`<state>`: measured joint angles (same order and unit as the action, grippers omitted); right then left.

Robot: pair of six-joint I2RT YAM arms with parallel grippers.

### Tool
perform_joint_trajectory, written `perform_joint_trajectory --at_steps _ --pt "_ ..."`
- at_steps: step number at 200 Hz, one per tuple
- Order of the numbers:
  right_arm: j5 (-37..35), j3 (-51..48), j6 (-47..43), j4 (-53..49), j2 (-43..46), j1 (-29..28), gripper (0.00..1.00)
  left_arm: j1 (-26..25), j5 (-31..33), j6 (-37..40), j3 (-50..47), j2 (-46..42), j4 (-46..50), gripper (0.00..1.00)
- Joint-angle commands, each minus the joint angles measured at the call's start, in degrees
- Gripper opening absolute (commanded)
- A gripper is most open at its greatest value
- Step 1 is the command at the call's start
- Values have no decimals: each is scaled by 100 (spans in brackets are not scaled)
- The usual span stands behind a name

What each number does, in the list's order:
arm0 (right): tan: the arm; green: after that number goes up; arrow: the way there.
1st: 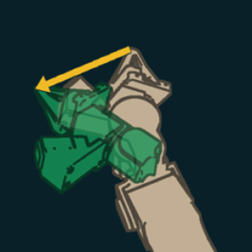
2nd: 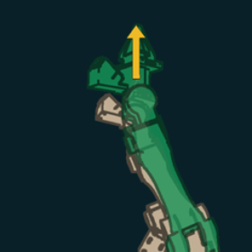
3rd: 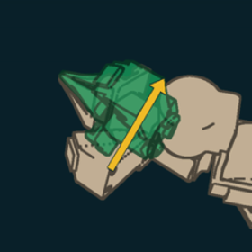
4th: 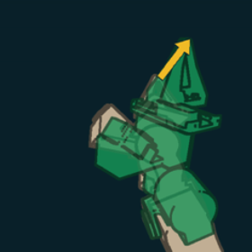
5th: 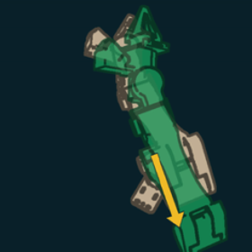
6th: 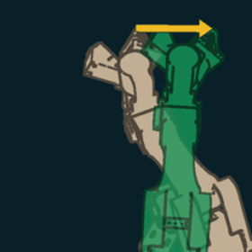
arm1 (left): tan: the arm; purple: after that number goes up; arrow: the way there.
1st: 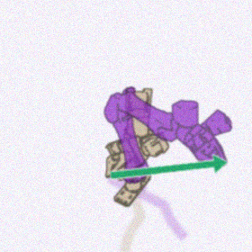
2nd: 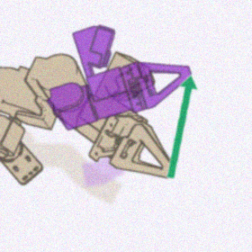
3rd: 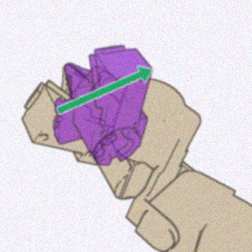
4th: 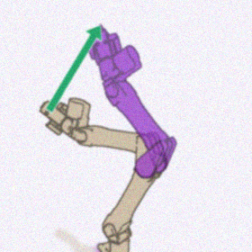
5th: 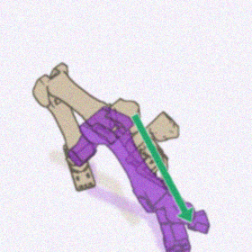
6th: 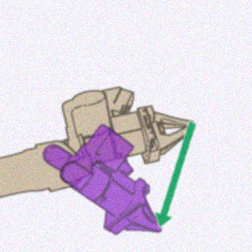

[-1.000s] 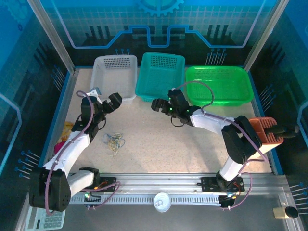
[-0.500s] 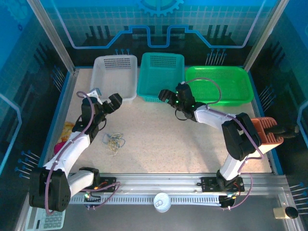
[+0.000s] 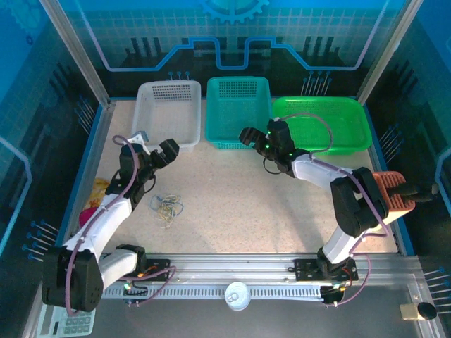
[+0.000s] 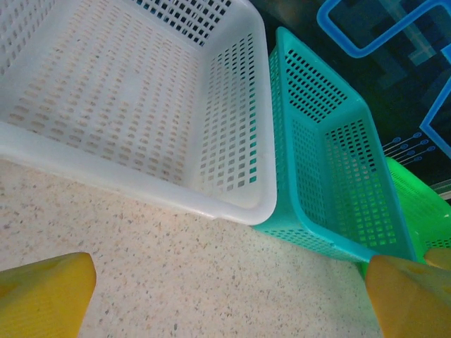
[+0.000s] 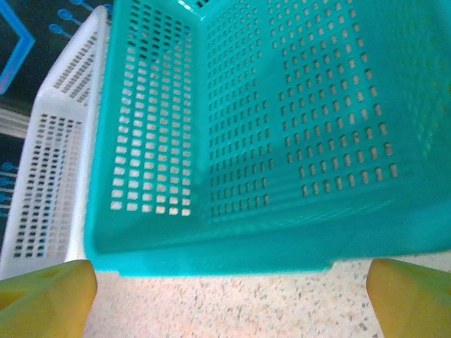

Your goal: Untangle the cables

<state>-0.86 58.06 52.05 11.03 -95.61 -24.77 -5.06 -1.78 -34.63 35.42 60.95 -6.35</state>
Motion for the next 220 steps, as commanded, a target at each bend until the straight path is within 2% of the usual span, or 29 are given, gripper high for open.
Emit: perform_joint_trajectory --at_steps 1,53,68,93,107,164,220 --pt "323 -246 -162 96 561 -281 98 -35 -58 -76 157 -315 660 99" --pt "113 -223 -1066 -1065 1029 -1513 96 -30 19 -159 176 -1001 1547 99" --pt "127 -112 -1282 -1278 927 -1897 96 -21 236 -250 192 -1172 1700 99" --pt "151 192 -1511 -1615 554 -2512 95 42 975 -588 348 -1300 2033 99" --pt "205 376 -1550 -1654 262 -2857 96 183 1125 -737 386 -1227 2051 99" --pt "553 1514 -1478 -1707 -1175 -3787 94 767 632 -1098 793 -678 1944 99" --pt "729 2743 -1383 -1862 -2662 -3956 81 822 235 -1226 958 -636 1893 99"
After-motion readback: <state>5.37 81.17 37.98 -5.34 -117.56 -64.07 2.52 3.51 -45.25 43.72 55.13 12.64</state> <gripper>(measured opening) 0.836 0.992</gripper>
